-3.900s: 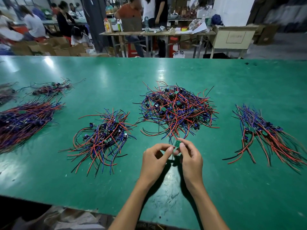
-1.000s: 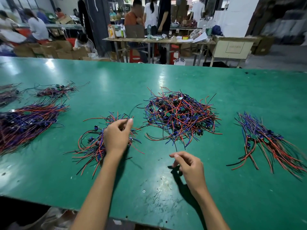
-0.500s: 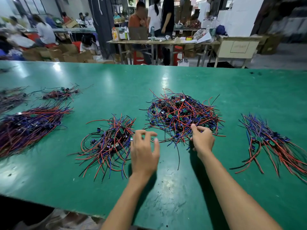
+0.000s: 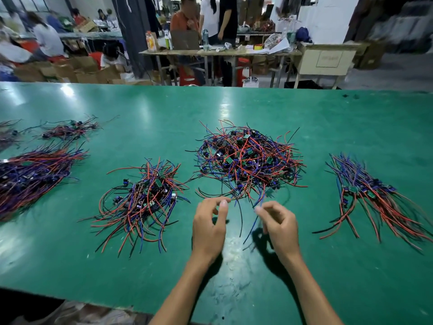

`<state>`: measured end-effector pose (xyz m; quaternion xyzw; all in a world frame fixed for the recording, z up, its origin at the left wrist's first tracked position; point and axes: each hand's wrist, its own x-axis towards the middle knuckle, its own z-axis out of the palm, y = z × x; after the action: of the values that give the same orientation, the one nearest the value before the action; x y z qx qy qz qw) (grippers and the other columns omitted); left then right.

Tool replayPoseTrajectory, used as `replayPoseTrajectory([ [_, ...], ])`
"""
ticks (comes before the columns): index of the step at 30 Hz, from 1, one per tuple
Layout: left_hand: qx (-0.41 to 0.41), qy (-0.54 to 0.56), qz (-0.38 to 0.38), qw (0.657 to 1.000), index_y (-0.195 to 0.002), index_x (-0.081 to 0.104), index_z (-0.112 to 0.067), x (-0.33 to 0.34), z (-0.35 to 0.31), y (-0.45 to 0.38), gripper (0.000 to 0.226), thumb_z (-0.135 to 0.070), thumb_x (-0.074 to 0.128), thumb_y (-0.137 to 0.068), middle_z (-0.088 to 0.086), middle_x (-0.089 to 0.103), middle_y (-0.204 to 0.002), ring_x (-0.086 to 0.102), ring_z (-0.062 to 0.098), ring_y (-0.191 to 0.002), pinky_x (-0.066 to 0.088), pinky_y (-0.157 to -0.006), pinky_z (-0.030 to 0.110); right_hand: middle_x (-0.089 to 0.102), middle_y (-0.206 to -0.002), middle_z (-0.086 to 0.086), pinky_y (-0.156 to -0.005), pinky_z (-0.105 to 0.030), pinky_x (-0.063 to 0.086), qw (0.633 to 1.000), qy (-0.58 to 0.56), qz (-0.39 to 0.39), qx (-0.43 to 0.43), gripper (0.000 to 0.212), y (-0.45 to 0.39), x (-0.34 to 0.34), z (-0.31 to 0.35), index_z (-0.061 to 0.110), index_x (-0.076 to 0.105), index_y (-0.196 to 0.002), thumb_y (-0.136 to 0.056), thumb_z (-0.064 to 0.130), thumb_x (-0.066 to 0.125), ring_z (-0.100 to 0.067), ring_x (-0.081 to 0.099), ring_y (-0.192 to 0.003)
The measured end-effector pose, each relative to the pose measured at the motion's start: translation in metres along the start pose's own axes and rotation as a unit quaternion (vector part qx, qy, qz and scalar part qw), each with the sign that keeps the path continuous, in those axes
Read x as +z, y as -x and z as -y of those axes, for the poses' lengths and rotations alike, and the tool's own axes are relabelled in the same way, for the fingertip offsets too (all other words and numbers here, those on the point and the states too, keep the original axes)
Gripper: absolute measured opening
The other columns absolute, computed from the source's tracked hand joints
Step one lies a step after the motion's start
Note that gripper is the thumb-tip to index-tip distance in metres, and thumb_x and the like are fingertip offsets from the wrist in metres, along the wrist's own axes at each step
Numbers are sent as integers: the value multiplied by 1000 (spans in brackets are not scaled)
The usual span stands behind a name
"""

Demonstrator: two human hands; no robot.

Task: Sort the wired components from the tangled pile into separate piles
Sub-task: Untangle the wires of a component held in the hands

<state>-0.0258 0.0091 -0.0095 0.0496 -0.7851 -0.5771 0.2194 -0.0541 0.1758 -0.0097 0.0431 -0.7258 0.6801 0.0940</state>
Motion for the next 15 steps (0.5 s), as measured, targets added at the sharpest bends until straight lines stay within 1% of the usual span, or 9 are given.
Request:
replayPoseTrajectory([
  [2, -52, 50, 45, 996, -101, 77, -28, 1, -1, -2, 41, -53, 46, -96, -13, 73, -94, 68, 13, -93, 59, -79, 32, 49, -52, 4, -49, -27, 34, 998, 12, 53, -28, 15, 11, -1, 0, 16, 68, -78, -90, 23, 75, -11, 42, -49],
  [4, -88, 87, 93, 988, -102, 79, -21, 0, -2, -3, 41, -49, 49, -97, -5, 77, -93, 71, 14, -89, 58, -84, 36, 50, -53, 5, -48, -29, 33, 993, 39, 103, -43, 15, 17, -2, 2, 17, 70, -84, -90, 31, 73, -10, 41, -50],
  [6, -101, 134, 132, 977, -101, 80, -16, -2, -4, -2, 38, -44, 55, -98, 0, 78, -92, 70, 7, -80, 58, -78, 28, 52, -53, 10, -48, -24, 32, 986, 63, 142, -55, 16, 19, -1, 4, 17, 73, -87, -90, 33, 73, -6, 41, -48],
  [7, -103, 153, 143, 972, -101, 80, -14, -3, -4, -1, 33, -40, 59, -98, 3, 78, -90, 70, 7, -77, 57, -76, 27, 53, -53, 13, -48, -20, 32, 984, 69, 153, -55, 15, 19, 0, 4, 18, 75, -87, -89, 33, 74, -4, 40, -47],
  [8, -103, 162, 148, 970, -100, 80, -14, -5, -4, -1, 27, -36, 64, -96, 5, 78, -90, 70, 9, -78, 58, -77, 30, 54, -53, 13, -48, -17, 31, 983, 72, 162, -53, 14, 19, 1, 5, 21, 76, -86, -87, 34, 75, -2, 38, -46],
  [9, -102, 162, 149, 970, -100, 80, -15, -7, -4, -2, 22, -32, 68, -93, 7, 78, -90, 71, 13, -81, 59, -79, 36, 55, -53, 13, -48, -16, 30, 981, 74, 170, -49, 14, 19, 2, 5, 24, 77, -85, -85, 37, 76, -1, 37, -47],
  [10, -102, 162, 150, 970, -98, 81, -16, -9, -4, -2, 18, -29, 71, -91, 8, 78, -90, 71, 16, -82, 59, -80, 38, 57, -54, 13, -49, -15, 30, 980, 79, 177, -47, 16, 20, 2, 5, 26, 78, -84, -83, 42, 77, -1, 38, -47],
  [13, -117, 187, 177, 959, -92, 82, -17, -12, -7, -2, 15, -25, 70, -93, 7, 79, -87, 72, 13, -77, 58, -71, 26, 64, -59, 12, -54, -15, 35, 978, 112, 170, -38, 28, 19, 2, 4, 28, 78, -77, -75, 56, 77, 0, 46, -50],
  [15, -110, 171, 192, 960, -93, 82, -17, -14, -7, -1, 10, -22, 74, -91, 8, 79, -88, 71, 14, -79, 57, -74, 28, 62, -58, 11, -55, -22, 35, 976, 138, 165, -41, 30, 19, 3, 2, 29, 76, -71, -71, 59, 77, -1, 44, -53],
])
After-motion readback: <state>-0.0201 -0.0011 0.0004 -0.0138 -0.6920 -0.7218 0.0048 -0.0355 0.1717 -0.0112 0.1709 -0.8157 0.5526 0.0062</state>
